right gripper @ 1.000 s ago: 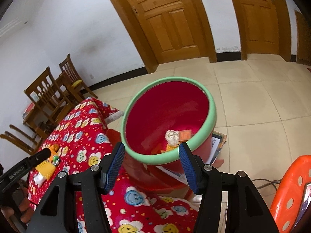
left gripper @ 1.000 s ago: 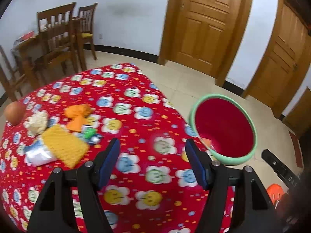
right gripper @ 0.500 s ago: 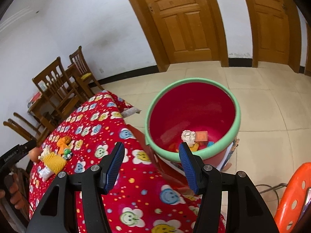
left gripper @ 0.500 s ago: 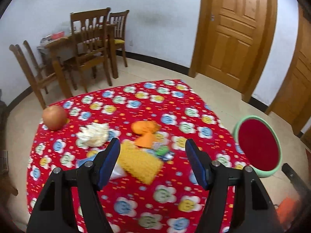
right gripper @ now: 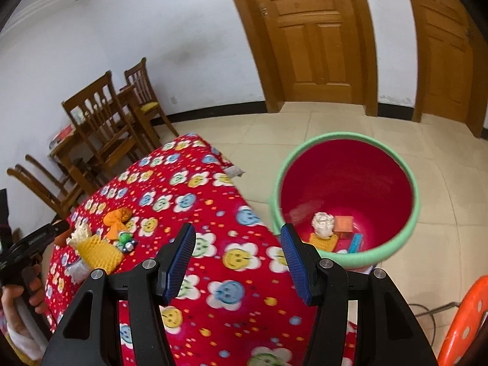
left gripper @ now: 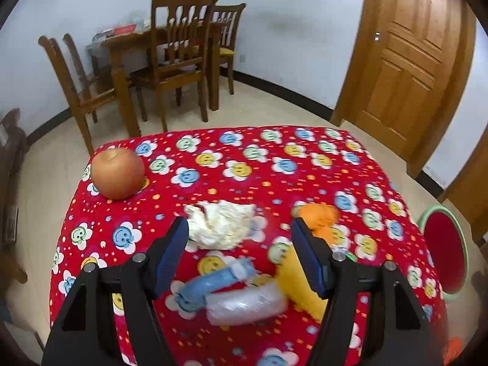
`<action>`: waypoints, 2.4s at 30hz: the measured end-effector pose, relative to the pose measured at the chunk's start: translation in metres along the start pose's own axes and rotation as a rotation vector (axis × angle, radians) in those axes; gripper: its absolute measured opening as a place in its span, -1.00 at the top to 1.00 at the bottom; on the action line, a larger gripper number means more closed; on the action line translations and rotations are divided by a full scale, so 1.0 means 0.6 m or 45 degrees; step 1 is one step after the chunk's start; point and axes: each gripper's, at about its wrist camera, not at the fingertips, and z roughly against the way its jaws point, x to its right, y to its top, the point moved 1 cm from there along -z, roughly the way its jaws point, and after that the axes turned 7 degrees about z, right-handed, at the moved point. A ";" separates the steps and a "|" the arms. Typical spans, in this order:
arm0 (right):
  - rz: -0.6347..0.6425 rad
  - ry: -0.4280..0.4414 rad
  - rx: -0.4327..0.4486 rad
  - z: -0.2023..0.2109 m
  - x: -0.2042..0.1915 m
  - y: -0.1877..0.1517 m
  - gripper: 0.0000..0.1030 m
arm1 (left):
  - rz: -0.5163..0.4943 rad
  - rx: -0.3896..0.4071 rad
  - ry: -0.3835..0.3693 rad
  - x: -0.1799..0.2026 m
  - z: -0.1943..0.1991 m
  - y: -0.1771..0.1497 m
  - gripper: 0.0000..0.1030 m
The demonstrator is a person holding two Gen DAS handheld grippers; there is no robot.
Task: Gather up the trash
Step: 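Move both tools back toward the table, then grasp the second crumpled white paper with the left tool, then grasp the green toy figure with the right tool while the left tool holds the paper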
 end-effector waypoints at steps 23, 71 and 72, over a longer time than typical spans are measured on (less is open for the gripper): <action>0.206 0.167 -0.220 -0.142 -0.160 0.013 -0.15 | 0.113 -0.148 -0.056 -0.044 -0.112 -0.013 -0.13; 0.338 0.261 -0.202 -0.177 -0.225 -0.001 0.54 | 0.207 -0.128 -0.157 -0.080 -0.097 -0.009 0.45; 0.323 0.258 -0.195 -0.171 -0.216 0.002 0.54 | 0.206 -0.120 -0.158 -0.080 -0.095 -0.008 0.45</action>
